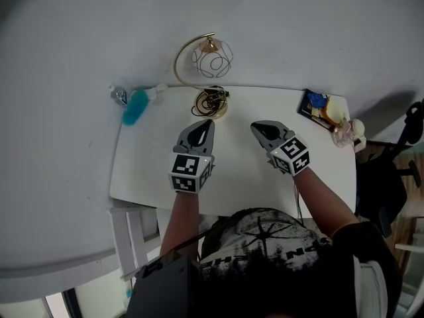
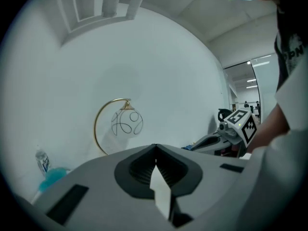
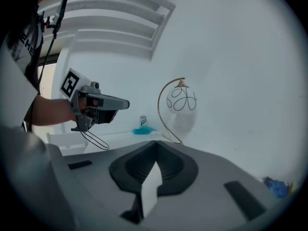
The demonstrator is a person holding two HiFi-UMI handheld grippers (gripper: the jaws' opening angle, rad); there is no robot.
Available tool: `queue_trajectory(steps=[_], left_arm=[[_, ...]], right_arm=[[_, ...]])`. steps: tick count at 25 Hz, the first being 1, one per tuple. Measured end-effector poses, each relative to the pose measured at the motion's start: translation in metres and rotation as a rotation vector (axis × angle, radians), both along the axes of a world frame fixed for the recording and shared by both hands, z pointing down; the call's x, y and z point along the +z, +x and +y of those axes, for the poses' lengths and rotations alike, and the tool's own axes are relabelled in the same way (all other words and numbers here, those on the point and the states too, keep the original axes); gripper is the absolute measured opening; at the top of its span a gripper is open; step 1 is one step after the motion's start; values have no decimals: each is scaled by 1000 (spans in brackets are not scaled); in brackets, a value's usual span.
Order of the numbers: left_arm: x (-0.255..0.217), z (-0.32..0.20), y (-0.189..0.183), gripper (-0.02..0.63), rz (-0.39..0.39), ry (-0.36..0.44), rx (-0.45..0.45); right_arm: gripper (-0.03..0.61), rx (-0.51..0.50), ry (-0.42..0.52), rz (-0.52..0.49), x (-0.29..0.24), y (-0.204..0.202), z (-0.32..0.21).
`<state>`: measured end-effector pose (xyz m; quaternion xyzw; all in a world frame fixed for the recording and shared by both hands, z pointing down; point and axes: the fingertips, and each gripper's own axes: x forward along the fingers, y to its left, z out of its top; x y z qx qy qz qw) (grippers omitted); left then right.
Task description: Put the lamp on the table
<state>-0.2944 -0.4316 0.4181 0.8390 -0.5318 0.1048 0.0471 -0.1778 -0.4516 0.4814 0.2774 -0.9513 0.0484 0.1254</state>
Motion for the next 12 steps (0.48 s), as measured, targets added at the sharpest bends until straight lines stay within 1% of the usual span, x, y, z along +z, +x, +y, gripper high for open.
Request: queue_trajectory(steps=[3,6,12], left_arm=[[15,22,16,15,2,-28,8],[24,41,37,15,12,-48,28],[28,66,74,15,2,-58,65]], right_arm=[[18,-2,-3,-19,-6,16,21],[18,4,0,-13,-7,33,37],[18,18,3,-25,-10,65,59]])
